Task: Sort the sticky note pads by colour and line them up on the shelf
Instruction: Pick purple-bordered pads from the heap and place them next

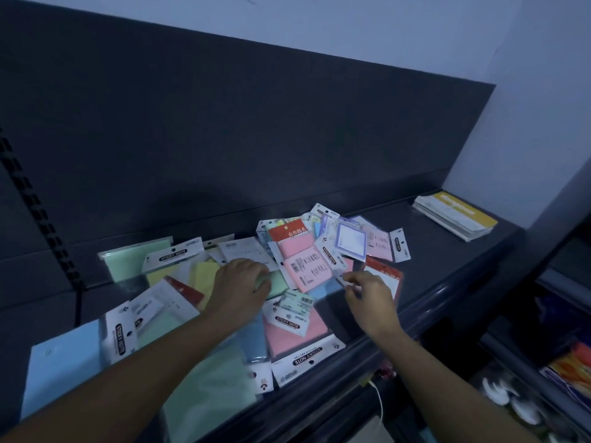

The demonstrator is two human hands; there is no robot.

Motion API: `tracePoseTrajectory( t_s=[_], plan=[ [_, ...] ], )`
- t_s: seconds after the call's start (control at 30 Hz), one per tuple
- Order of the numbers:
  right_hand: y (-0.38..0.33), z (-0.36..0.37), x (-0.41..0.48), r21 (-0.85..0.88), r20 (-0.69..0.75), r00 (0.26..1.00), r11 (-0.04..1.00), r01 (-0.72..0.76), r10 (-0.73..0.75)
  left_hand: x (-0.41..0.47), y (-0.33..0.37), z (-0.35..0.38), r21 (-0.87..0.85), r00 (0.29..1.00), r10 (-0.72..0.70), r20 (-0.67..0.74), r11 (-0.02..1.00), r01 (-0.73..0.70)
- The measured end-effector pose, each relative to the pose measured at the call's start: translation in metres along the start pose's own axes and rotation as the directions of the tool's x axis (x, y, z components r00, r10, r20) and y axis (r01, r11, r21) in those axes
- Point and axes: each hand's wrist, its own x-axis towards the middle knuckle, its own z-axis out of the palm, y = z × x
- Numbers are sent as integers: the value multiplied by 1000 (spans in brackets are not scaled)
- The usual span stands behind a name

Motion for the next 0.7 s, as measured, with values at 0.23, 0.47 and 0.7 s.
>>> tracePoseTrajectory(
  t_s=[0.23, 0.47, 0.7],
  plan=[
    [22, -17, 26, -201, 6, 1000, 979, -16, 18, 39, 20, 18, -55, 994, 41, 103, 998, -36],
    [48, -26, 48, -241, 85, 996, 971, -14, 35, 89, 53, 46, 54, 992, -11, 123, 999, 4],
    [86, -35, 111, -90, 89, 993, 993, -73, 81, 142, 77, 86, 220, 973, -184, 142, 964, 150]
  ],
)
